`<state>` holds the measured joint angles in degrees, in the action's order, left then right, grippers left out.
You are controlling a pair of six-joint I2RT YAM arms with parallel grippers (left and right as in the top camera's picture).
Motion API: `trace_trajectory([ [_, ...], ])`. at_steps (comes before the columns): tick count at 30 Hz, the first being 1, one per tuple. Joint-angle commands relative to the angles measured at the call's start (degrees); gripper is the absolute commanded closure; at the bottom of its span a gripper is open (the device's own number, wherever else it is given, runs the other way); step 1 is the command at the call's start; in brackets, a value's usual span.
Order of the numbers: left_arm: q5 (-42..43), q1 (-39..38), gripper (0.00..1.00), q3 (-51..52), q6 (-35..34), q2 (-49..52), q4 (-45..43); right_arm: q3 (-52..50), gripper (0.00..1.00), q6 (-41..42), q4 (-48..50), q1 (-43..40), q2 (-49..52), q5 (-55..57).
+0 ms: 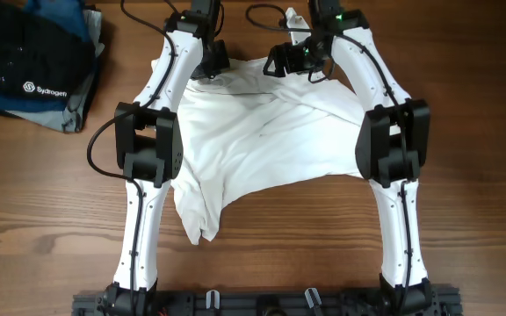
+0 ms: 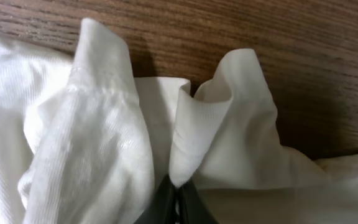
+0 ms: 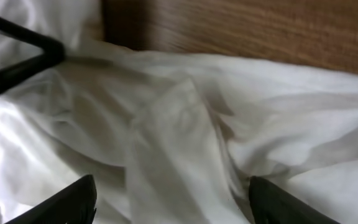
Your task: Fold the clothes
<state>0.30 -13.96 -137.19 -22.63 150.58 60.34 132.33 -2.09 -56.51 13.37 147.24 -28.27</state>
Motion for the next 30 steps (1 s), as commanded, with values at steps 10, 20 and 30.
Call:
trace_trajectory([
  [10,0.1,0.3,0.96,-0.4,-0.5,0.2,0.6,-0.3,0.87,0.5,-1.5,-2.8,2.1,-0.3],
  [20,0.1,0.3,0.96,-0.4,-0.5,0.2,0.6,-0.3,0.69,-2.4,-3.2,-2.7,2.1,-0.8],
  [30,0.1,0.4,0.96,-0.4,-0.5,0.2,0.5,-0.3,0.69,-2.4,-2.5,-1.9,2.1,-2.0],
])
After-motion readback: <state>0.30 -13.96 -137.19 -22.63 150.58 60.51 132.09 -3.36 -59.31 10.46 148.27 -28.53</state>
